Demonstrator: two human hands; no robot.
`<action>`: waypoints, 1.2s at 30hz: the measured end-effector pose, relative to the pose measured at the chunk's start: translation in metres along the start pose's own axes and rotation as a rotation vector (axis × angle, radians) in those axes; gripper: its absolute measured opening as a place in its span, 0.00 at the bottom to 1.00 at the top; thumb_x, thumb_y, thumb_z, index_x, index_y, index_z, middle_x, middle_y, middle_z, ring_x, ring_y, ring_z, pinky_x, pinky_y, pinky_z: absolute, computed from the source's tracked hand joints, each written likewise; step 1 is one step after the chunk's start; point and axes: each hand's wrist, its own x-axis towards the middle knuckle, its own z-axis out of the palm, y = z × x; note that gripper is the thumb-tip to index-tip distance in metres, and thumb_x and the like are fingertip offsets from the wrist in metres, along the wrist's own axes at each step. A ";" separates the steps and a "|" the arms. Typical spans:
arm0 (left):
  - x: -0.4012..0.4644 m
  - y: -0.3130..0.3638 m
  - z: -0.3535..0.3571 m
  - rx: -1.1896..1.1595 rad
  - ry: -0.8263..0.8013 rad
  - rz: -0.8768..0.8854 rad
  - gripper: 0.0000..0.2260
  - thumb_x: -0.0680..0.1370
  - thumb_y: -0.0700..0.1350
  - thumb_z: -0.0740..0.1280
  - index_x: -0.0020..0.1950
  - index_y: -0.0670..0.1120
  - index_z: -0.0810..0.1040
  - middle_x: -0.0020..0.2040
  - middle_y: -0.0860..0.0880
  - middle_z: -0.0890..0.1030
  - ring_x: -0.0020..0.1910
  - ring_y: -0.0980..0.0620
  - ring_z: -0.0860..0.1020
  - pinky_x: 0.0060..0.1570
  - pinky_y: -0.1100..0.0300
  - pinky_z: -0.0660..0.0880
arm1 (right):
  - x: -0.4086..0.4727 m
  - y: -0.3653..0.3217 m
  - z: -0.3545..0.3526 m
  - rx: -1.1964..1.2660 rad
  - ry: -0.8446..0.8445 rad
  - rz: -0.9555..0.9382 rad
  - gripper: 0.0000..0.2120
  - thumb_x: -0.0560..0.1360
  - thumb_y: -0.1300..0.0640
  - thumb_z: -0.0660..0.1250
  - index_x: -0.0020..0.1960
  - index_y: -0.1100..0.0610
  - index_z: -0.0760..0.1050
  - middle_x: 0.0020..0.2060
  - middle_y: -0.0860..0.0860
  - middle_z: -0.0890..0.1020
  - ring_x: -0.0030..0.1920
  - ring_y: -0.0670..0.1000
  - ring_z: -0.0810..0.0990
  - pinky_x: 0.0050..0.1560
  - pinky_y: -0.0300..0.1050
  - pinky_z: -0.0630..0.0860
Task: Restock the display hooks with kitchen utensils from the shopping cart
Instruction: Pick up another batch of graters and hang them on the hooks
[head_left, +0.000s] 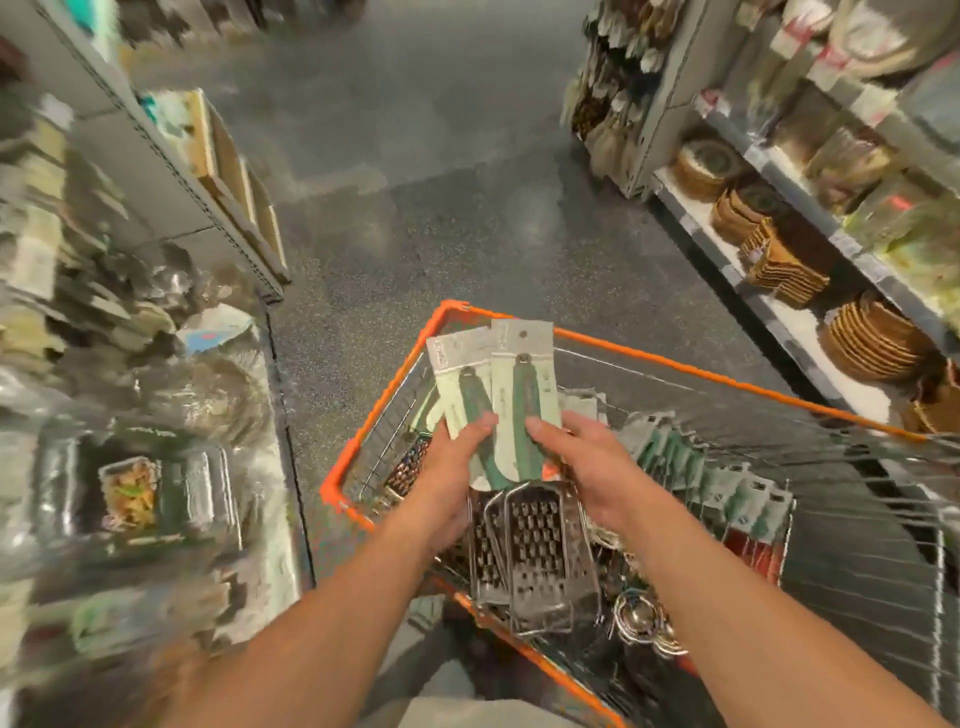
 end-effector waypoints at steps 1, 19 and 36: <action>-0.012 -0.005 0.000 -0.036 0.022 0.023 0.24 0.77 0.50 0.73 0.72 0.44 0.76 0.62 0.39 0.84 0.61 0.38 0.83 0.61 0.40 0.80 | -0.006 0.001 0.005 -0.017 -0.028 -0.015 0.13 0.80 0.59 0.71 0.64 0.58 0.78 0.51 0.54 0.88 0.46 0.52 0.88 0.41 0.46 0.84; -0.321 -0.110 -0.144 -0.584 0.882 0.474 0.38 0.60 0.53 0.84 0.68 0.46 0.79 0.58 0.45 0.87 0.59 0.43 0.85 0.64 0.40 0.78 | -0.171 0.143 0.230 -0.573 -0.688 0.018 0.12 0.84 0.58 0.61 0.57 0.59 0.82 0.50 0.58 0.88 0.45 0.58 0.86 0.40 0.49 0.82; -0.556 -0.275 -0.147 -1.093 1.267 0.664 0.30 0.60 0.54 0.84 0.58 0.47 0.82 0.51 0.41 0.87 0.53 0.37 0.85 0.58 0.31 0.79 | -0.411 0.299 0.262 -0.779 -1.127 0.006 0.13 0.84 0.57 0.62 0.47 0.63 0.80 0.44 0.67 0.84 0.40 0.61 0.82 0.43 0.60 0.80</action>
